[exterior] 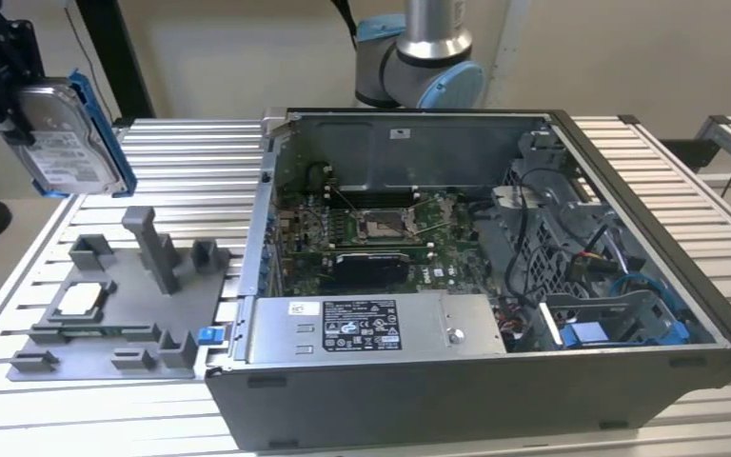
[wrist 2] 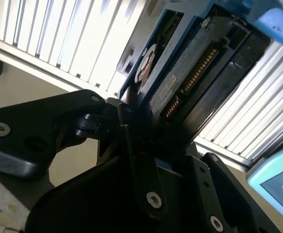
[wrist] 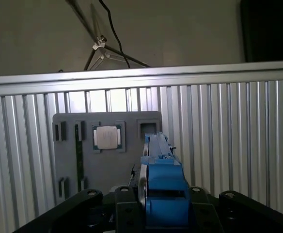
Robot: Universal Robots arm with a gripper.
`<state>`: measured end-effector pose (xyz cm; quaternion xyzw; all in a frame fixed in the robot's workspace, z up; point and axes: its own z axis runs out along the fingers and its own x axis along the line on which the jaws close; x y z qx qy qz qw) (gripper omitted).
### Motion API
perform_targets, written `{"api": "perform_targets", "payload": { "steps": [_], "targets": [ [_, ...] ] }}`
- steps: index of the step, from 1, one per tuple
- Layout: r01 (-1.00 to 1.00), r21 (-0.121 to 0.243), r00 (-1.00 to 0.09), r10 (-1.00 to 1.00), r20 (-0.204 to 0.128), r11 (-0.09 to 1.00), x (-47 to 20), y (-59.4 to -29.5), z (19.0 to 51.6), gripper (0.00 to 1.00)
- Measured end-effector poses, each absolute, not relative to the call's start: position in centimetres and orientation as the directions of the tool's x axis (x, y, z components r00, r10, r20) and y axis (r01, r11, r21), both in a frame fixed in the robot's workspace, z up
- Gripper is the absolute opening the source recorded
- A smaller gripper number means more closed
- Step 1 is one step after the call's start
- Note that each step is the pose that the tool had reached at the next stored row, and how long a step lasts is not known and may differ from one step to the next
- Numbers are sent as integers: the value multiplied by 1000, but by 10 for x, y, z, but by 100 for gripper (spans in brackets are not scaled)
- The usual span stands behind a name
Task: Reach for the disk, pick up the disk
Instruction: 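Pick up the disk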
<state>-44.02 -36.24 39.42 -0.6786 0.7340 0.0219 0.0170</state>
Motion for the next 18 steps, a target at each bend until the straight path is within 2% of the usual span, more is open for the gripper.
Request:
{"api": "perform_targets", "payload": {
  "steps": [18],
  "targets": [
    [-997,9,-78,-995,-55,78,-440,-362,426,0]
  ]
}}
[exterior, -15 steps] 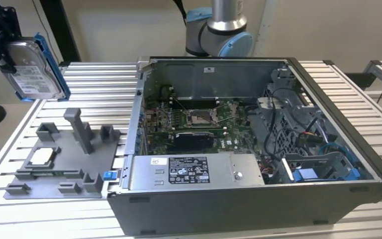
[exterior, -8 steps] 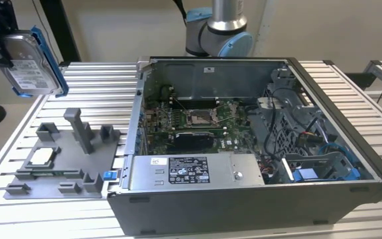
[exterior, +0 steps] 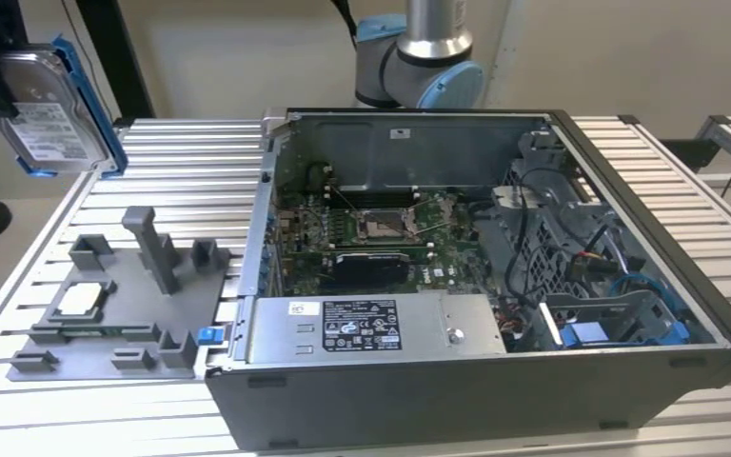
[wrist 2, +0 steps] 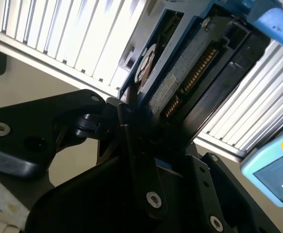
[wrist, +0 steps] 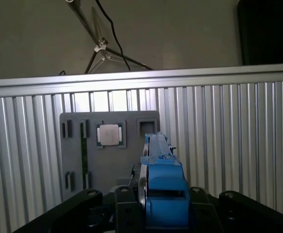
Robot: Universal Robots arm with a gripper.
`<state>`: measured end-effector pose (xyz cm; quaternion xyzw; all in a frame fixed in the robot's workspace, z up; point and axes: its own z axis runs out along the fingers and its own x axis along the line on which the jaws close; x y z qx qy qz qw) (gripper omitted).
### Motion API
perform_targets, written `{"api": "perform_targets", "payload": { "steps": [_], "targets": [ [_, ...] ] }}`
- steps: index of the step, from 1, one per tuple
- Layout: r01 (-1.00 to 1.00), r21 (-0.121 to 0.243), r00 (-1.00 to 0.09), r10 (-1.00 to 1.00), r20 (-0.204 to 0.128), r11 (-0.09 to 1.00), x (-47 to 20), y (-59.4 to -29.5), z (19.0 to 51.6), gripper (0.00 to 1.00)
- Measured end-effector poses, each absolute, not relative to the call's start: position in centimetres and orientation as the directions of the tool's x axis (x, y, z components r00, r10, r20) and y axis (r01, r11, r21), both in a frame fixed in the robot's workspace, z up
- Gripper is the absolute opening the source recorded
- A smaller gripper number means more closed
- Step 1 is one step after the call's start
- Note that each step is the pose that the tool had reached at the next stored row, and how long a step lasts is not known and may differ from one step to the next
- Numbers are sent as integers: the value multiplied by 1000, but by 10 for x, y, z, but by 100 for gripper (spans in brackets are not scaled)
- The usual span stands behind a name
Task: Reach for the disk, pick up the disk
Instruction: 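Pick up the disk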
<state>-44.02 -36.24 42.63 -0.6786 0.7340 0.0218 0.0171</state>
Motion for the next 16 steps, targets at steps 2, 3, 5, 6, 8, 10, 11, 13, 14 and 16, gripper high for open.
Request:
{"api": "perform_targets", "payload": {
  "steps": [2,3,5,6,8,10,11,13,14,16],
  "targets": [
    [-997,9,-78,-995,-55,78,-440,-362,428,0],
    [-997,9,-78,-995,-55,78,-440,-362,430,0],
    [-997,9,-78,-995,-55,78,-440,-362,432,0],
    [-997,9,-78,-995,-55,78,-440,-362,433,0],
    [-997,9,-78,-995,-55,78,-440,-362,436,0],
    [-997,9,-78,-995,-55,78,-440,-362,439,0],
    [-997,9,-78,-995,-55,78,-440,-362,440,0],
    [-997,9,-78,-995,-55,78,-440,-362,443,0],
    [-997,9,-78,-995,-55,78,-440,-362,444,0],
    [-997,9,-78,-995,-55,78,-440,-362,447,0]
  ]
}}
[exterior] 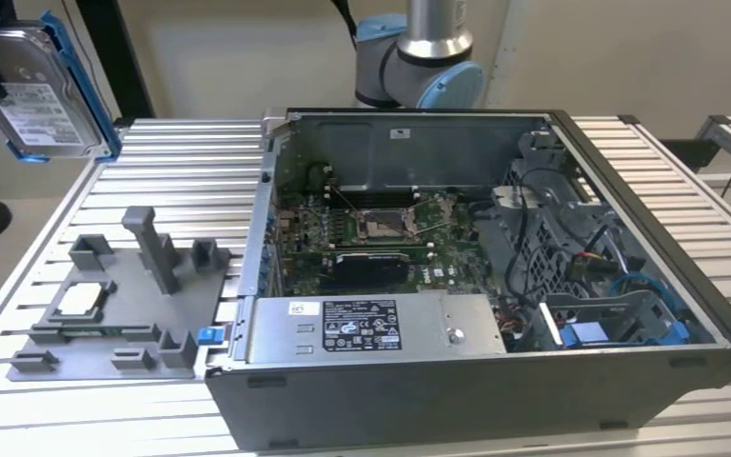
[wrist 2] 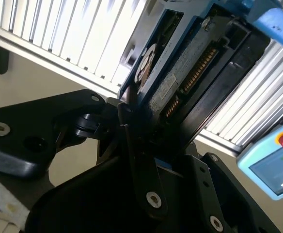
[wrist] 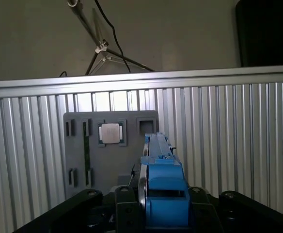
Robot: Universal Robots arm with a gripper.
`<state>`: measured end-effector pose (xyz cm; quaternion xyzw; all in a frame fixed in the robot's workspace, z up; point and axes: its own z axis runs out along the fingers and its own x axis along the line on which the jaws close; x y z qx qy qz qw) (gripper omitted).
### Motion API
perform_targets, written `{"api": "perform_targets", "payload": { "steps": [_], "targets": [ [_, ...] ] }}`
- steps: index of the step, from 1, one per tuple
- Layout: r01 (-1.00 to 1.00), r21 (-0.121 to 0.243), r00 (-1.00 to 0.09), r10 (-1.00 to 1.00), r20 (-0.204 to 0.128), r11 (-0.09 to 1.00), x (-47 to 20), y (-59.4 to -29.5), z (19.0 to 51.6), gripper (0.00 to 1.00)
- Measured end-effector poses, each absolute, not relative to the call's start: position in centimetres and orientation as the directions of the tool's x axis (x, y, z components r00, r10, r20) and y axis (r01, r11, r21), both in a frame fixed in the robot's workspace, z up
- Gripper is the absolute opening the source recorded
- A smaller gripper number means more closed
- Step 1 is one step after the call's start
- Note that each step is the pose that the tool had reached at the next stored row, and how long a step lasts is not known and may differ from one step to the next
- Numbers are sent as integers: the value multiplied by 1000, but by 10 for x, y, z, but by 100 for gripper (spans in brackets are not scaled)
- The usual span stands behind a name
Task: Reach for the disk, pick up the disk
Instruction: 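Pick up the disk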
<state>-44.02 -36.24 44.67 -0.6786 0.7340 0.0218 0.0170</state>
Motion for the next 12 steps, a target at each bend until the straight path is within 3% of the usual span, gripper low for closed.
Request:
{"api": "perform_targets", "payload": {
  "steps": [12],
  "targets": [
    [-997,9,-78,-995,-55,78,-440,-362,464,0]
  ]
}}
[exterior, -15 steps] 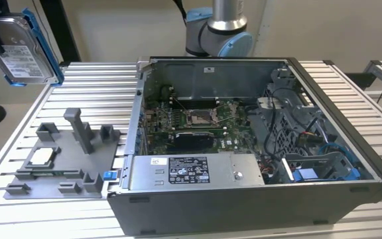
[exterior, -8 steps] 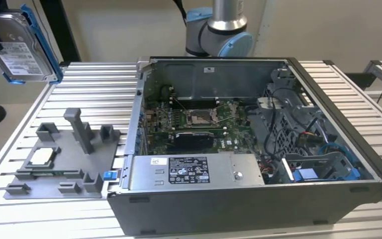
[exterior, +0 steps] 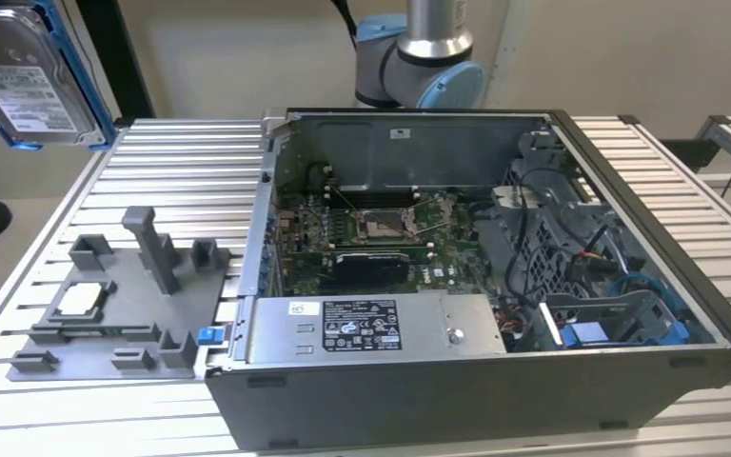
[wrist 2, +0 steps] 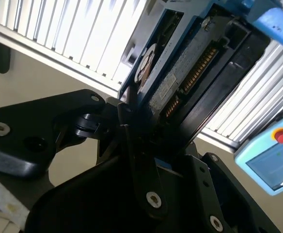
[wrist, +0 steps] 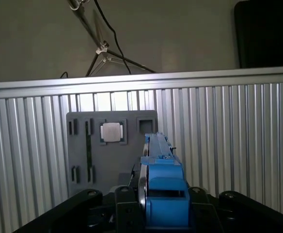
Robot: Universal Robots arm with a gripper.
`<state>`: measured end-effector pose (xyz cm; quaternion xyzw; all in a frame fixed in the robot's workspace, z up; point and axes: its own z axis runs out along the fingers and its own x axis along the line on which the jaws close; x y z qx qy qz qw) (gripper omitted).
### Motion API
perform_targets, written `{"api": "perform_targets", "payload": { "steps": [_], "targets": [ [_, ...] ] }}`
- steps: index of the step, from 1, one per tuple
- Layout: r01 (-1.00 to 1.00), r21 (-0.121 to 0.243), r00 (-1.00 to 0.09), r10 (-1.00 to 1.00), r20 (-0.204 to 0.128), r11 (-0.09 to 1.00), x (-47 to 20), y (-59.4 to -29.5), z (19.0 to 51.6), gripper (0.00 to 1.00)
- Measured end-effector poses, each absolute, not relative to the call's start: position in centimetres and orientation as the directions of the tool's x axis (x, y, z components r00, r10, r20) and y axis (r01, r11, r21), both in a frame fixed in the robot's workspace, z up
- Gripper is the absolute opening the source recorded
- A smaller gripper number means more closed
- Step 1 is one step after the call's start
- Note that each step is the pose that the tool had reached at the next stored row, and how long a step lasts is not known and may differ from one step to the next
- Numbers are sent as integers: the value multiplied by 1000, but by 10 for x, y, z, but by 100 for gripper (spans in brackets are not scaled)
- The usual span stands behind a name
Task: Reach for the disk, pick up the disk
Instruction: 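Pick up the disk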
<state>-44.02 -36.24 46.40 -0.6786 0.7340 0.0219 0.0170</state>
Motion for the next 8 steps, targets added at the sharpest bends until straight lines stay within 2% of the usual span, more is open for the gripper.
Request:
{"api": "perform_targets", "payload": {
  "steps": [8],
  "targets": [
    [-997,9,-78,-995,-55,78,-440,-362,479,0]
  ]
}}
